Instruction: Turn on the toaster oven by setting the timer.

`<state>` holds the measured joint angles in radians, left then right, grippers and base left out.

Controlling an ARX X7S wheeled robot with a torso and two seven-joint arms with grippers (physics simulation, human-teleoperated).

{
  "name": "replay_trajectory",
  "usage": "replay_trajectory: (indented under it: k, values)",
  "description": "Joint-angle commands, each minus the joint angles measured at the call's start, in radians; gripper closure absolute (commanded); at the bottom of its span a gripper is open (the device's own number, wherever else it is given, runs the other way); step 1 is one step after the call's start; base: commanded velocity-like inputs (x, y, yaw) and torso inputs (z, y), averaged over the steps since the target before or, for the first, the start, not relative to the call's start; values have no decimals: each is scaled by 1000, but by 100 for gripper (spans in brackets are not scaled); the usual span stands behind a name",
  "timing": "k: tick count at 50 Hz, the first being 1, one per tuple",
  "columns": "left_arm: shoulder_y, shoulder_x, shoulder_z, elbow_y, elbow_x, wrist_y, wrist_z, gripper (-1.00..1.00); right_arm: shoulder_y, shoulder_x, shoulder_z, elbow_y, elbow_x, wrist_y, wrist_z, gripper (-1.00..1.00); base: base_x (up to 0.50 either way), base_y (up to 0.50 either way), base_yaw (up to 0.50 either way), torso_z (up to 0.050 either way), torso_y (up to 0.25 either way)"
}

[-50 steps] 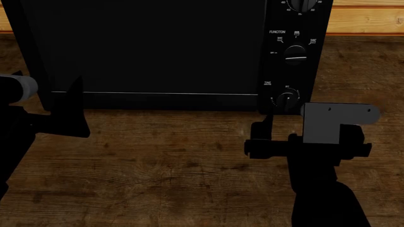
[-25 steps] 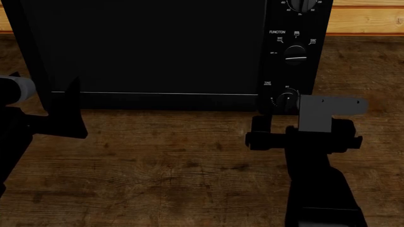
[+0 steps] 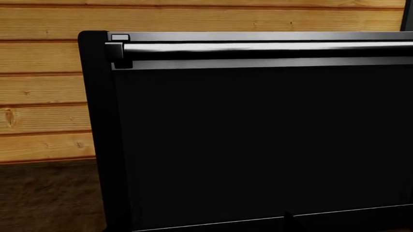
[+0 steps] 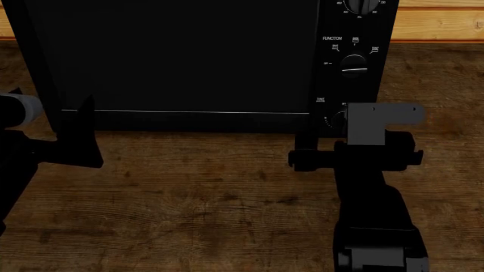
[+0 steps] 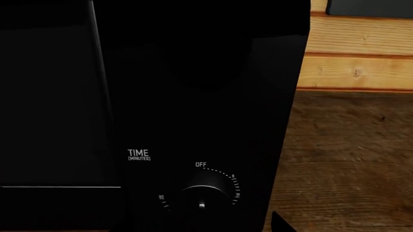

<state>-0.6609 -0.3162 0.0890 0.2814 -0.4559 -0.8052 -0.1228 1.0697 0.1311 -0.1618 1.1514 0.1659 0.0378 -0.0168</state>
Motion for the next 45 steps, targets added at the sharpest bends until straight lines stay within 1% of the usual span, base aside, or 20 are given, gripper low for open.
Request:
replay_trajectory:
  k: [1, 2, 19, 21, 26, 32, 45]
  values:
    - [6, -4, 2, -3, -2, 6, 0, -100, 36, -12, -13, 79, -8, -44, -5, -100, 0, 0, 0, 0, 0]
    - [6, -5, 3, -2, -2, 6, -1, -100, 34, -12, -15, 79, -12, -45, -1, 100, 0, 0, 0, 0, 0]
    - [5, -5, 13, -7, -3, 12, -4, -100, 14, -2, -13, 11, 4, -14, 4, 100, 1, 0, 0, 0, 0]
    - [4, -5, 14, -3, -5, 9, -5, -100, 10, -2, 11, -6, 32, -12, -4, 100, 0, 0, 0, 0, 0]
    - [5, -6, 14, 5, -9, 3, -9, -100, -28, 4, 77, -141, 118, 62, -12, 100, -3, 0, 0, 0, 0]
    - [3, -8, 13, 10, -14, -3, -12, -100, -39, 7, 113, -205, 170, 105, -15, 100, -2, 0, 0, 0, 2]
    - [0, -12, 11, 6, -20, 0, -12, -100, -35, -2, 178, -201, 259, 118, -49, 100, -3, 0, -1, 0, 2]
